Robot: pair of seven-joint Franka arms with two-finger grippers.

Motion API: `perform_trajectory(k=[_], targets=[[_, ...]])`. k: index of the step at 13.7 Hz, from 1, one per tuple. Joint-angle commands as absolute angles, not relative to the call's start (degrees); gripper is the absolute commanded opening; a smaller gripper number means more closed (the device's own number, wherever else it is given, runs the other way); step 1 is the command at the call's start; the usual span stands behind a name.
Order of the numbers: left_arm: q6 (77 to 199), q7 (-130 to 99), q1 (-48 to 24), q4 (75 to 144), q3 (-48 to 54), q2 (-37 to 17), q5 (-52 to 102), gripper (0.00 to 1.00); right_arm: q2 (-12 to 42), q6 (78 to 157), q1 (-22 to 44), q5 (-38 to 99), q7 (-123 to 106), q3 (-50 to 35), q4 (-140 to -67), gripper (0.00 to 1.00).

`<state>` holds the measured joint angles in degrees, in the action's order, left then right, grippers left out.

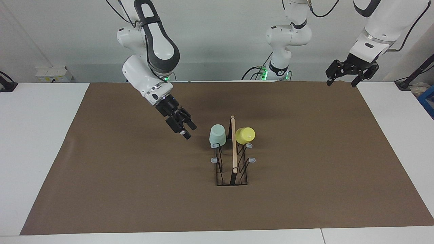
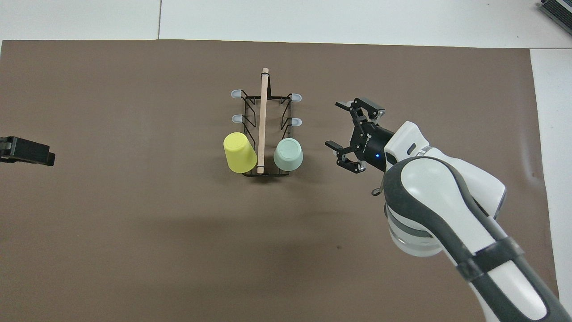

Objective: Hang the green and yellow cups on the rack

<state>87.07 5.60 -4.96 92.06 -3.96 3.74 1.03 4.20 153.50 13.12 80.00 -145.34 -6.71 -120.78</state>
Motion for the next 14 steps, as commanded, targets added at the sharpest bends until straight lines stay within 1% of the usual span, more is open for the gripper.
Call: perform_trajectory(k=[1,3,8,11,14], targets=[[86.57,6.06,-4.83,92.37,-3.96,4.04,1.49,1.0,2.55,144.88,8.37,68.87,-138.2,-6.86,-121.73,1.0],[86.57,6.06,-4.83,92.37,-3.96,4.04,1.49,1.0,2.55,138.98,6.33,60.33,-129.77,-6.86,-120.5,1.0],[86.57,6.06,-4.83,92.37,-3.96,4.04,1.49,1.0,2.2,129.48,3.35,44.95,-113.33,-6.07,-119.8,1.0],[86.57,6.06,-4.83,92.37,-3.96,4.04,1.49,1.0,1.32,121.58,0.88,33.96,-98.85,-6.06,-116.55,1.0],[86.57,6.06,-4.83,92.37,-3.96,4.04,1.49,1.0,0.71,117.52,0.44,22.7,-81.26,-6.15,-114.18,1.0]])
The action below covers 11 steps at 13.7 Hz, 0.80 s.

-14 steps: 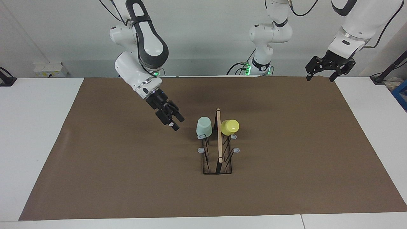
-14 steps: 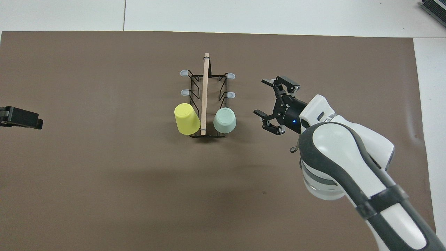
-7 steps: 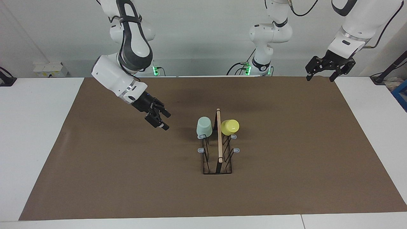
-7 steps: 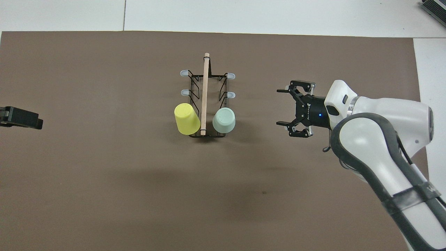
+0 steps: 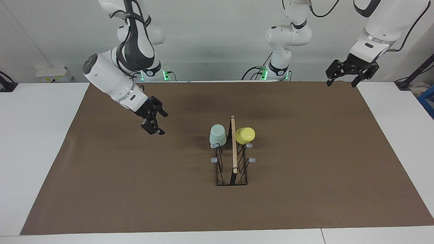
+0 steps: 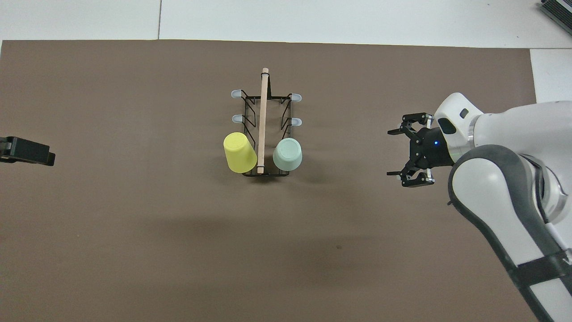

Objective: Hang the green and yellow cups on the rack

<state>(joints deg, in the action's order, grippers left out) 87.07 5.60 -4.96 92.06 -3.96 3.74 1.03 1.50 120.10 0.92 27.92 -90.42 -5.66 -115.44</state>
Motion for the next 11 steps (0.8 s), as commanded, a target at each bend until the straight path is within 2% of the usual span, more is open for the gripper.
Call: perform_trajectory(k=[1,11], targets=[[86.57,6.06,-4.83,92.37,-3.96,4.04,1.49,1.0,0.44,116.03,0.44,20.85,-76.77,-6.15,-113.91,1.0],[86.57,6.06,-4.83,92.37,-3.96,4.04,1.49,1.0,-0.88,111.62,-2.54,13.01,-46.26,-6.15,-113.03,1.0]])
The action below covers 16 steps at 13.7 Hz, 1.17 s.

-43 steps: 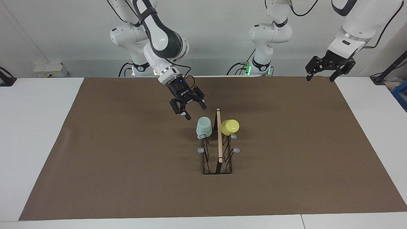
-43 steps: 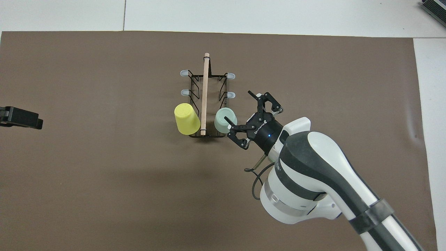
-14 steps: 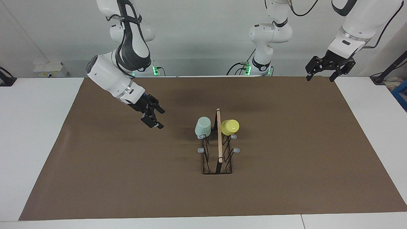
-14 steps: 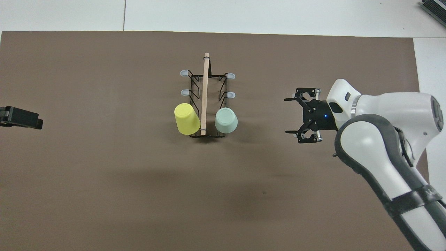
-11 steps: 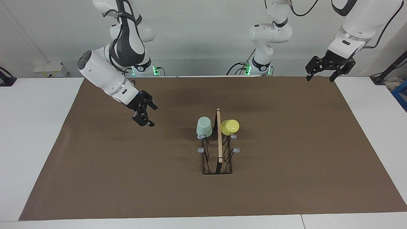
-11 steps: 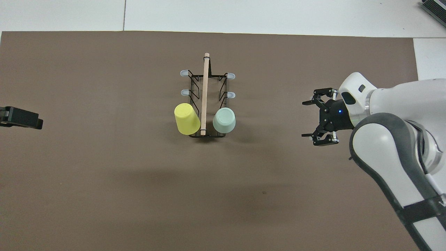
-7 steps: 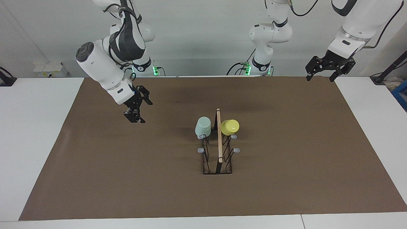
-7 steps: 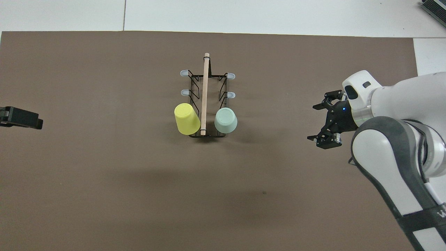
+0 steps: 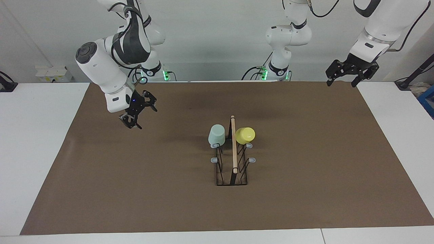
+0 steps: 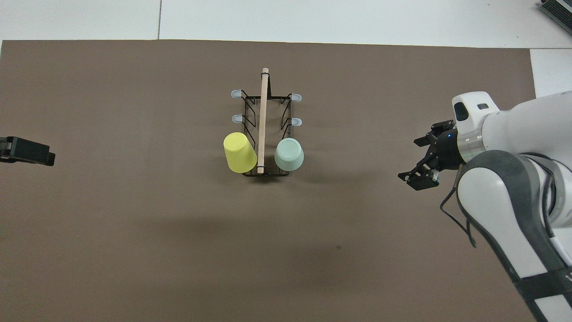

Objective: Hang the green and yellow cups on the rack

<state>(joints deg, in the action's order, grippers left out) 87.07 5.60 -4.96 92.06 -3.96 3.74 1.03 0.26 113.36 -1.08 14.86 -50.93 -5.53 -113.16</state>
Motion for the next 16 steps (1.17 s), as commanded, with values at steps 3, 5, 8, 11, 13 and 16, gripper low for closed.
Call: perform_trajectory(k=[3,5,8,11,13,16], targets=[[86.66,5.98,-4.83,92.37,-3.96,4.04,1.49,1.0,-1.4,108.73,-2.81,12.83,-37.72,-6.15,-112.16,1.0],[86.49,5.98,-4.92,92.37,-3.96,4.04,1.49,1.0,-1.67,106.01,-2.72,10.65,-33.6,-6.15,-110.92,1.0],[86.22,5.72,-4.75,92.37,-3.96,4.04,1.49,1.0,-2.19,105.91,-3.77,9.23,-29.88,-6.15,-111.44,1.0],[86.4,5.8,-4.92,92.29,-4.13,3.96,1.41,1.0,-2.55,105.47,-7.03,8.88,-29.88,-6.68,-111.88,1.0],[86.4,5.97,-4.92,91.94,-4.13,3.78,1.32,1.0,-2.64,105.12,-7.21,8.88,-29.45,-6.51,-111.88,1.0],[86.66,6.94,-4.92,91.85,-3.96,3.69,0.44,1.0,-2.81,103.1,-5.89,4.41,-19.82,-6.33,-111.01,1.0]])
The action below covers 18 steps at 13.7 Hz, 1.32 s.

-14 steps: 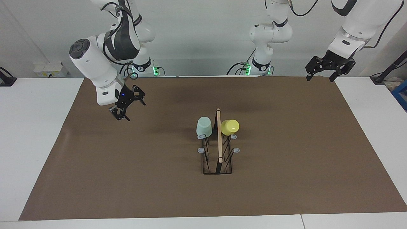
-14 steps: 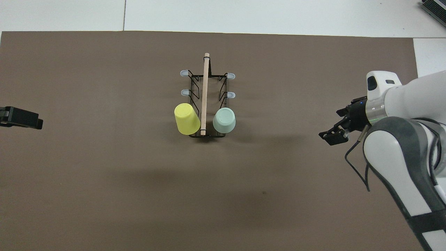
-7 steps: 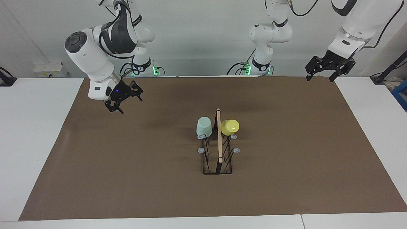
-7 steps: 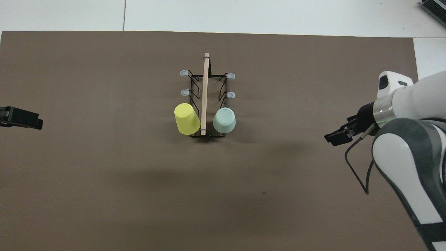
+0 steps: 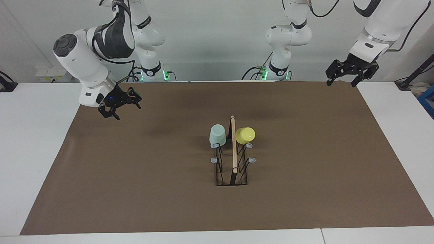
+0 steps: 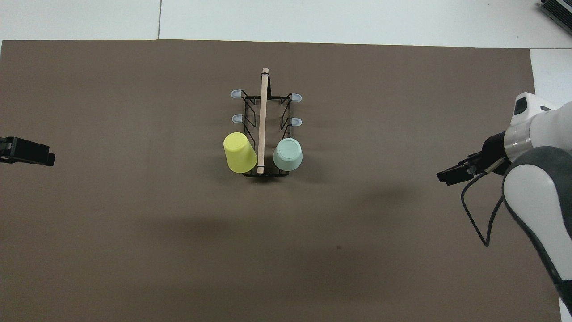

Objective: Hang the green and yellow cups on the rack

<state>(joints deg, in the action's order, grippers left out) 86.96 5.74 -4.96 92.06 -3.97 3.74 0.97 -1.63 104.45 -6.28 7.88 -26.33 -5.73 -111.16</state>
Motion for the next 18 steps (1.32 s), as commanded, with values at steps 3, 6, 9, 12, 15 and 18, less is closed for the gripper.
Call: perform_trajectory(k=[3,6,9,12,15,18], targets=[[86.48,6.94,-4.92,91.58,-4.04,3.52,0.35,1.0,-2.81,104.06,-5.01,4.13,-12.33,-6.24,-110.66,1.0],[86.31,6.94,-4.92,91.41,-4.04,3.52,0.35,1.0,-2.64,104.06,-4.57,4.31,-5.38,-6.15,-109.87,1.0],[86.13,6.94,-4.92,91.41,-4.04,3.78,0.44,1.0,-2.37,104.06,-4.22,4.39,-2.2,-6.15,-109.16,1.0],[86.13,6.51,-4.92,91.49,-4.04,3.87,0.53,1.0,-2.29,104.06,-4.22,4.39,-2.02,-6.15,-108.81,1.0],[86.22,6.42,-4.92,91.49,-3.96,3.87,0.53,1.0,-2.29,104.41,-4.22,3.96,0.87,-5.98,-108.81,1.0],[86.31,6.42,-4.92,91.49,-3.96,3.87,0.53,1.0,-2.2,105.99,-4.92,2.46,0.7,-5.8,-108.9,1.0]])
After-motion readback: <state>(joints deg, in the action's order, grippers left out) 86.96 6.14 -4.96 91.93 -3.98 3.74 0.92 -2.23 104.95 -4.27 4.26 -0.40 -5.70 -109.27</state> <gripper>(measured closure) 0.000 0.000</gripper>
